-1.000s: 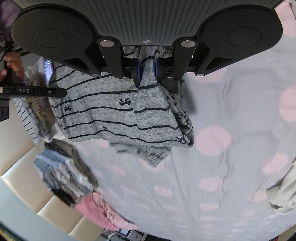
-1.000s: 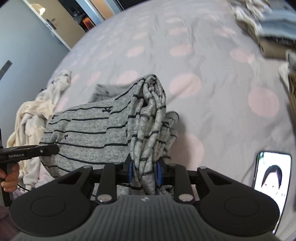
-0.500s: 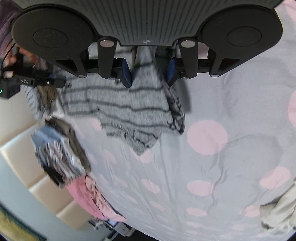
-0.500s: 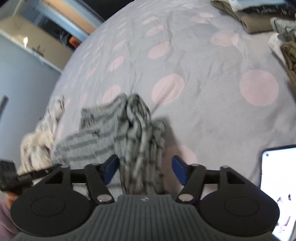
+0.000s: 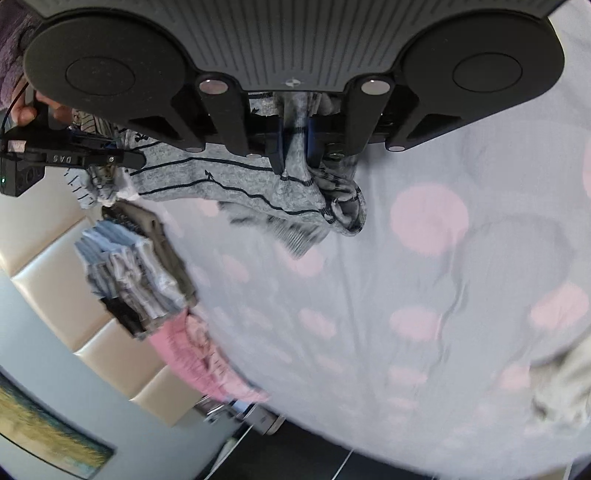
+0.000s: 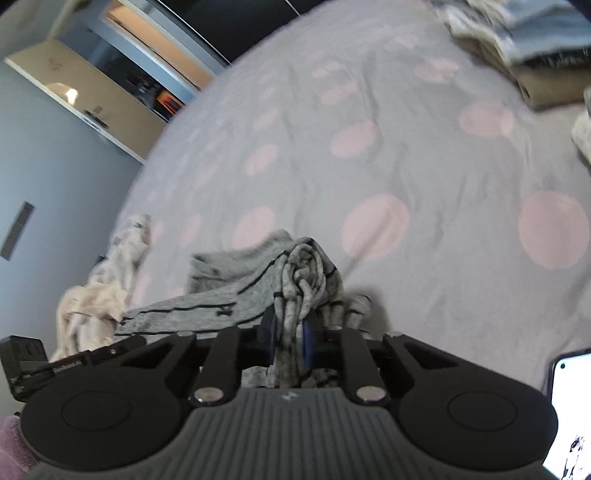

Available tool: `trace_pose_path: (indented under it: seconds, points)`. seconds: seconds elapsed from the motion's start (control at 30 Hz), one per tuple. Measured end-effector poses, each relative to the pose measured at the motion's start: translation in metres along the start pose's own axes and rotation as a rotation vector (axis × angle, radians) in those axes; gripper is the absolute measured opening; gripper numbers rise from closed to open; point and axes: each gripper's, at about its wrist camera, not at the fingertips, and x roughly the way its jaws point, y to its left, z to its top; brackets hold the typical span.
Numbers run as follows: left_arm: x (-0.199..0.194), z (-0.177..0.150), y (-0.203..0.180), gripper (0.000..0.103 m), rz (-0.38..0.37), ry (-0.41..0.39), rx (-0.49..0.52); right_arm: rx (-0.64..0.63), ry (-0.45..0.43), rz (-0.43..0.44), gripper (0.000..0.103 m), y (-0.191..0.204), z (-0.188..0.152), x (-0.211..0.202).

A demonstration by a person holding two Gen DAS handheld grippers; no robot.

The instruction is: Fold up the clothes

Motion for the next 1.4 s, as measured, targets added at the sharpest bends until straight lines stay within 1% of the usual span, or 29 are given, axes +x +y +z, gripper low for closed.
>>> trace_pose_path:
  seconds: [0.07, 0.17, 0.23, 0.3, 0.37, 0.43, 0.53, 0.63, 0.77, 0.8, 0.83, 0.9, 0.97, 1.0, 1.03, 1.1, 1.17, 1.23, 1.27, 1.4]
  points:
    - [-0.006, 0.007, -0.005, 0.009, 0.003, -0.034, 0.027, -0.015, -0.049, 0.020, 0.015, 0.005, 0.004, -0.011]
    - [0.001, 0.019, -0.003, 0.009, 0.018, -0.043, 0.024, 0.002, -0.086, 0.014, 0.015, 0.006, 0.015, -0.011]
    - [0.012, 0.023, 0.001, 0.009, 0.033, -0.032, 0.011, 0.011, -0.075, -0.025, 0.015, 0.005, 0.021, 0.005]
    - [0.027, 0.024, 0.004, 0.009, 0.066, -0.012, 0.015, 0.019, -0.063, -0.065, 0.015, 0.004, 0.028, 0.020]
    - [0.042, 0.023, 0.009, 0.009, 0.100, 0.011, 0.014, 0.028, -0.039, -0.106, 0.015, 0.001, 0.031, 0.035]
    - [0.052, 0.021, 0.017, 0.009, 0.117, 0.030, -0.006, 0.034, -0.014, -0.142, 0.015, -0.002, 0.033, 0.050]
    - [0.064, 0.019, 0.022, 0.010, 0.145, 0.062, -0.004, 0.030, 0.027, -0.194, 0.015, -0.006, 0.035, 0.064]
    - [0.069, 0.015, 0.024, 0.011, 0.164, 0.075, 0.003, 0.022, 0.042, -0.215, 0.016, -0.008, 0.032, 0.071]
    - [0.065, 0.015, 0.024, 0.019, 0.182, 0.073, -0.021, 0.023, 0.050, -0.238, 0.020, -0.008, 0.031, 0.075]
    - [0.062, 0.016, 0.024, 0.023, 0.186, 0.069, -0.024, 0.022, 0.047, -0.241, 0.025, -0.007, 0.031, 0.073]
    - [0.057, 0.018, 0.022, 0.024, 0.193, 0.060, -0.015, 0.016, 0.042, -0.247, 0.029, -0.005, 0.031, 0.071]
    - [0.046, 0.020, 0.017, 0.033, 0.210, 0.036, 0.017, 0.000, 0.017, -0.260, 0.048, -0.001, 0.033, 0.063]
    - [0.035, 0.023, 0.011, 0.041, 0.227, 0.011, 0.049, -0.022, -0.015, -0.259, 0.055, 0.003, 0.035, 0.054]
    - [0.032, 0.025, 0.010, 0.045, 0.219, 0.010, 0.048, -0.032, -0.028, -0.253, 0.058, 0.005, 0.036, 0.049]
    - [0.029, 0.028, 0.010, 0.047, 0.199, 0.017, 0.034, -0.033, -0.031, -0.245, 0.061, 0.007, 0.038, 0.045]
    - [0.024, 0.030, 0.013, 0.053, 0.156, 0.046, -0.011, -0.019, -0.033, -0.220, 0.075, 0.008, 0.040, 0.038]
    - [0.017, 0.028, 0.015, 0.055, 0.136, 0.070, -0.047, 0.001, -0.022, -0.197, 0.078, 0.008, 0.038, 0.033]
    - [0.011, 0.023, 0.017, 0.059, 0.127, 0.084, -0.071, 0.014, 0.013, -0.182, 0.081, 0.006, 0.032, 0.030]
    - [0.009, 0.019, 0.019, 0.061, 0.121, 0.094, -0.084, 0.019, 0.030, -0.175, 0.084, 0.005, 0.029, 0.028]
    - [0.008, -0.005, 0.030, 0.062, 0.092, 0.178, -0.173, 0.012, 0.091, -0.181, 0.086, -0.005, 0.008, 0.021]
